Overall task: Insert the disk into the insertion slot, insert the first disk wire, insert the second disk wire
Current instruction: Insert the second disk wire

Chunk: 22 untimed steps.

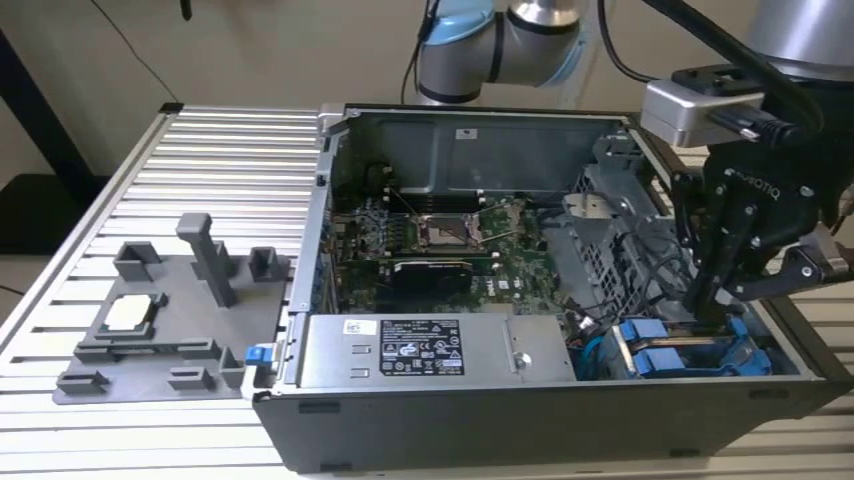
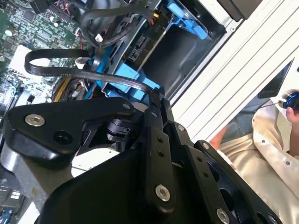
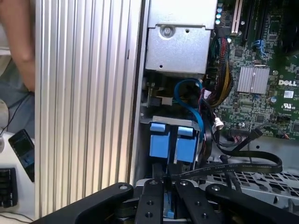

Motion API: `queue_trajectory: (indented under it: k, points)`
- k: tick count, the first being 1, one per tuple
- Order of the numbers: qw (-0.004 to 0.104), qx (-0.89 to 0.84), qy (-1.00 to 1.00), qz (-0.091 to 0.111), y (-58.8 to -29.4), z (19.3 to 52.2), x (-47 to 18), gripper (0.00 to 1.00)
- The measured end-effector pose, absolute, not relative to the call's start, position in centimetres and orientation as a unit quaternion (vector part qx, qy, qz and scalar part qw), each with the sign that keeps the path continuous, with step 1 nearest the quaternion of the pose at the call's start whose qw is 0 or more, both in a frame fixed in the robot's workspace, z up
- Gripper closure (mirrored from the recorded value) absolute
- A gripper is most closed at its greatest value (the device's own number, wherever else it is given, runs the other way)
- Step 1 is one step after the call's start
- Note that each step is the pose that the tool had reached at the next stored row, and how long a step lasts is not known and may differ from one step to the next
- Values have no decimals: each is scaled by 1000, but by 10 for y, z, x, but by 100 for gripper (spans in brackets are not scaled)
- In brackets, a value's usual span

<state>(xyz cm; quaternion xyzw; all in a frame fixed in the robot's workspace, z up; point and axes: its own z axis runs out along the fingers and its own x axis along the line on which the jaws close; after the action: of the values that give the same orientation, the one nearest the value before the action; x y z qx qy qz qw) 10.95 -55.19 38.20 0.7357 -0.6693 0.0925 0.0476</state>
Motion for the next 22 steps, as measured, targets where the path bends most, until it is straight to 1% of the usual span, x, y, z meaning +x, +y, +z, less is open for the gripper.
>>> queue_trajectory:
  k: [3,9,11,13,22]
  points:
    - [49,736,-669,91,-558,382,112,84]
    - [49,736,-669,90,-558,382,113,84]
    - [47,736,-669,89,-559,381,113,84]
    - [36,737,-671,80,-558,381,113,84]
    - [-26,735,-677,27,-558,381,113,84]
